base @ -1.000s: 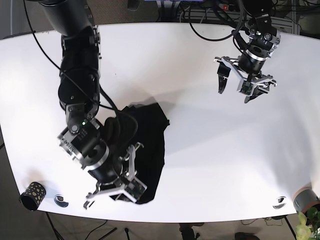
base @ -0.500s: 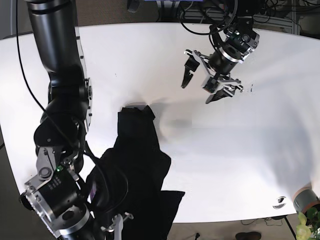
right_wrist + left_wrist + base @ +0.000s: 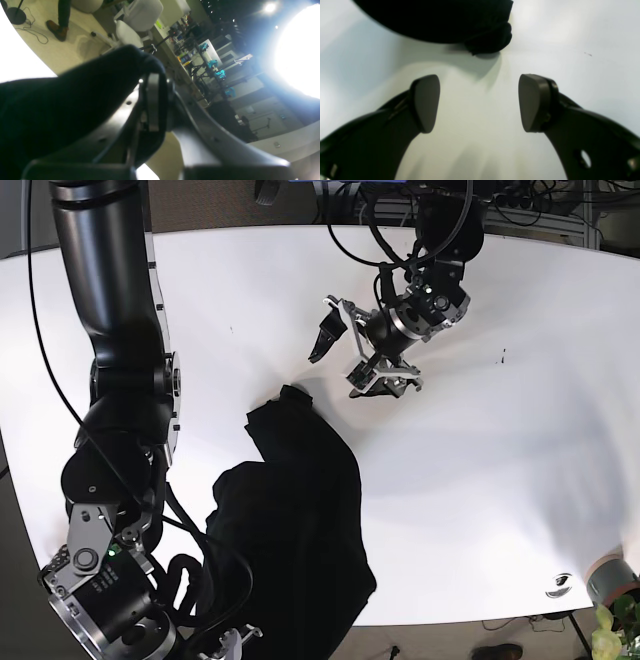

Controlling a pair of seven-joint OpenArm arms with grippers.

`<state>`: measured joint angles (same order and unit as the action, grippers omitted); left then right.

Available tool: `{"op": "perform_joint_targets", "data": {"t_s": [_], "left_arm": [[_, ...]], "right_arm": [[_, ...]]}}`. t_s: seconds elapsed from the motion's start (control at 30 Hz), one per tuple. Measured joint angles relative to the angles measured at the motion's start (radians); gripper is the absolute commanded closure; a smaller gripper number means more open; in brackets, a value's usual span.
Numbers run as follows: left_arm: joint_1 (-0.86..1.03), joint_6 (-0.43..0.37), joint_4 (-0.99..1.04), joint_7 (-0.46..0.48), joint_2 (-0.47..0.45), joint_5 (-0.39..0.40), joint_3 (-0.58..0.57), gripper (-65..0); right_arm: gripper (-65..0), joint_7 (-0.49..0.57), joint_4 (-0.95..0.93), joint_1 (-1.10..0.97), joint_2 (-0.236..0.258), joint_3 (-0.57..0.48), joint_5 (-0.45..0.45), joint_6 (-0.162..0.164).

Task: Fold the T-shirt properly
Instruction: 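Grasp the black T-shirt with the right gripper and lift it high, then grasp the hanging shirt's other end with the left gripper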

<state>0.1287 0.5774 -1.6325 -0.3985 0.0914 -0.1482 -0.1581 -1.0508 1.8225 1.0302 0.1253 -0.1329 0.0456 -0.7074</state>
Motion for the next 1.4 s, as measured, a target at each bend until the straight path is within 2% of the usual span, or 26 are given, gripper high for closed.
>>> {"op": "perform_joint_targets", "data": {"t_s": [0.2,0.5,0.53,0.6,0.7,0.73,0.77,0.97,1.07,1.1,1.27,1.33,1.4], "left_arm": [[-0.079,-0.003,0.108,0.005,0.050,0.005,-0.007,-45.8],[-0.195,-0.005,0.289,0.004,0.054,0.005,-0.066,-45.3],[-0.203,-0.003,0.309,0.004,0.057,0.006,-0.071,-44.0],[-0.224,-0.001,0.349,0.005,0.058,0.009,-0.078,-37.1],[-0.257,-0.001,0.405,0.004,0.057,0.006,-0.080,-21.7],[-0.269,-0.001,0.427,0.004,0.055,0.006,-0.080,-19.2],[-0.279,-0.002,0.443,0.009,0.055,0.007,-0.079,-17.4],[-0.346,-0.001,0.580,0.074,0.059,0.041,-0.079,-15.7],[-0.347,-0.001,0.587,0.080,0.060,0.040,-0.079,-6.4],[-0.346,-0.001,0.587,0.084,0.059,0.040,-0.079,-0.3],[-0.341,0.000,0.575,0.086,0.046,0.043,-0.071,-0.6],[-0.326,0.006,0.527,0.045,0.037,0.025,-0.045,-0.3],[-0.298,0.005,0.474,0.043,0.013,0.014,-0.008,-0.3]], "right_arm": [[0.0,-0.001,0.000,-0.026,0.000,-0.003,0.000,0.000],[0.0,0.000,0.000,-0.040,-0.001,-0.003,-0.002,0.000],[0.0,0.002,0.000,-0.040,0.000,-0.003,-0.001,0.000],[0.0,0.000,0.000,-0.043,0.000,-0.002,0.002,0.000],[0.0,-0.001,-0.001,-0.043,0.002,0.001,0.003,0.000],[0.0,-0.001,-0.001,-0.043,0.002,0.001,0.002,0.000],[0.0,0.000,0.000,-0.043,0.002,0.001,0.003,0.000],[0.0,0.007,0.000,-0.054,0.000,0.001,0.000,0.000],[0.0,0.006,0.000,-0.066,0.002,0.001,0.001,0.000],[0.0,0.005,0.000,-0.069,0.002,0.001,0.002,0.000],[0.0,0.002,0.000,-0.083,0.001,0.006,0.001,0.000],[0.0,0.008,0.000,-0.087,-0.003,0.031,-0.008,0.000],[0.0,0.007,-0.003,-0.086,0.000,0.058,-0.005,0.000]]}}
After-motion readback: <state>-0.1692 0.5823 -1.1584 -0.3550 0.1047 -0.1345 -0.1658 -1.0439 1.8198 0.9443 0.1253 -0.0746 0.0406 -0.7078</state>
